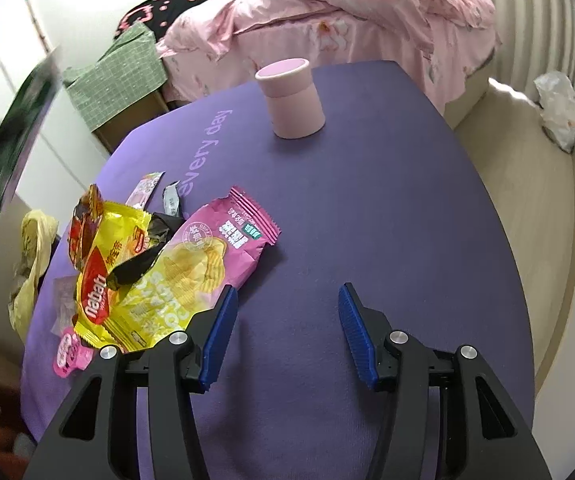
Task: Collect trash
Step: 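Grasp the white SATINE milk carton with the left tool while the right tool grasps the pink wrapper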
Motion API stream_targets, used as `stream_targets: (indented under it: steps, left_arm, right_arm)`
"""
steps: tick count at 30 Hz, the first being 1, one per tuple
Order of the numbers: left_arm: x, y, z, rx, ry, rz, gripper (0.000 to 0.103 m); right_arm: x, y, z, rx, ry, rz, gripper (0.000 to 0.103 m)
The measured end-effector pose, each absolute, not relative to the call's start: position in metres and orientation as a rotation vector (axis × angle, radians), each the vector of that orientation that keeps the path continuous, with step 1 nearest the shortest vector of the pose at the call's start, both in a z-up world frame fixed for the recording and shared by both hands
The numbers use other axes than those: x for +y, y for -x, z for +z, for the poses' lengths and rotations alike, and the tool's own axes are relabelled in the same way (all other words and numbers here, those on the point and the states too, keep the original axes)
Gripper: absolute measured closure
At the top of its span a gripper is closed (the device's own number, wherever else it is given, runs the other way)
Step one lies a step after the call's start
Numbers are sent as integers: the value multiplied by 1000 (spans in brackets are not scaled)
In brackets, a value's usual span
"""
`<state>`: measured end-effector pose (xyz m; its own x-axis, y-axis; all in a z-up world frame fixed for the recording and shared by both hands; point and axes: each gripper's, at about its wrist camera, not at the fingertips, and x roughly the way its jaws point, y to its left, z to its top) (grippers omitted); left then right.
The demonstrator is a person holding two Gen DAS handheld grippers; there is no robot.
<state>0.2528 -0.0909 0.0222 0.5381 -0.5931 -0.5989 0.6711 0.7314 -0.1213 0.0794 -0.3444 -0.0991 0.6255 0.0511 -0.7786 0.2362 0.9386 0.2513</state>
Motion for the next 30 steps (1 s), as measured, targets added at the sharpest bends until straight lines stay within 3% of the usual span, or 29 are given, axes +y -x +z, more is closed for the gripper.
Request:
stream_targets:
  steps: [13,22,30]
  left_arm:
    - [3,-187,-71,847,87,-445,54]
    - [-9,-178,-77,863,94,-496,54]
    - [-15,-182,-80,881,112,-522,52]
  right_arm:
    - [-273,-73,-75,806,-215,-26,53]
    - [-266,-66,-94,915,27,-146,54]
    - [-327,-54,-76,812,-344,-90,53]
